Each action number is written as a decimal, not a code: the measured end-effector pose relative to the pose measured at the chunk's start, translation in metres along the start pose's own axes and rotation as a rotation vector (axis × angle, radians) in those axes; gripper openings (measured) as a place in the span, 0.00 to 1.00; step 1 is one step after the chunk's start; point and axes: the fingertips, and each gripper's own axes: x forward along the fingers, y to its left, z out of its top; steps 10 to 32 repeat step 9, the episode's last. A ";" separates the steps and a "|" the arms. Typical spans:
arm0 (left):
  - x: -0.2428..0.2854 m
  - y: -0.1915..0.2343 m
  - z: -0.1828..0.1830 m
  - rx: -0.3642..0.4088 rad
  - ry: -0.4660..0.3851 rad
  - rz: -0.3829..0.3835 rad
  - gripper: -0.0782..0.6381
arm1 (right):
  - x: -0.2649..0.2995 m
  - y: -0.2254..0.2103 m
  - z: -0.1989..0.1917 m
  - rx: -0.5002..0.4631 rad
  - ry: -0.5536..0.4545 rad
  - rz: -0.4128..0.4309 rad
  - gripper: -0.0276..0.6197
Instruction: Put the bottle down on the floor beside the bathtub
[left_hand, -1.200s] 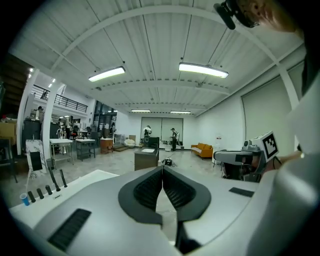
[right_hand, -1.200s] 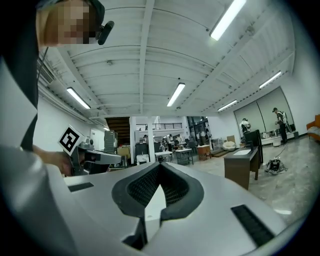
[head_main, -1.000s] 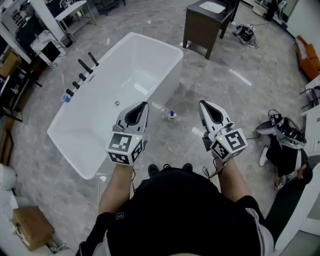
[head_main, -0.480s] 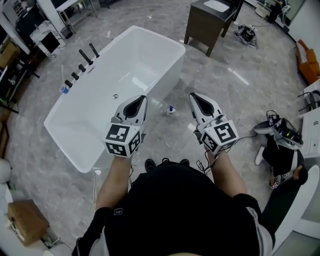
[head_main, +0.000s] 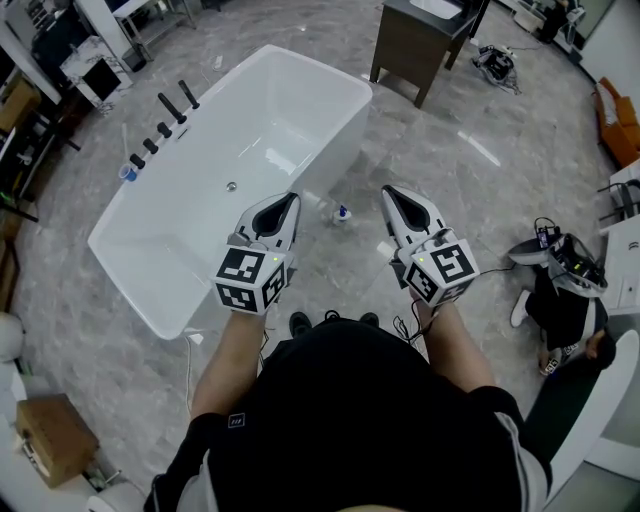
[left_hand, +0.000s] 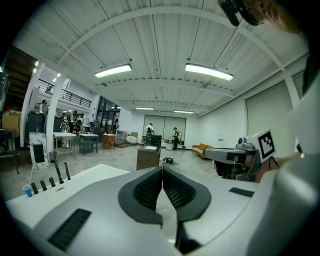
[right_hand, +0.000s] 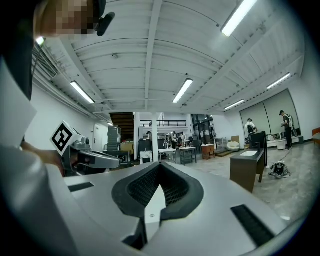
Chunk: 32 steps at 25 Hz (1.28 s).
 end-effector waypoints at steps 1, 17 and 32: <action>0.000 0.000 0.000 0.000 0.000 0.001 0.13 | 0.000 -0.001 0.000 0.003 0.001 -0.003 0.09; -0.008 0.005 -0.006 -0.015 0.004 0.026 0.13 | -0.018 -0.018 0.005 -0.015 0.011 -0.077 0.09; -0.008 0.005 -0.006 -0.015 0.004 0.026 0.13 | -0.018 -0.018 0.005 -0.015 0.011 -0.077 0.09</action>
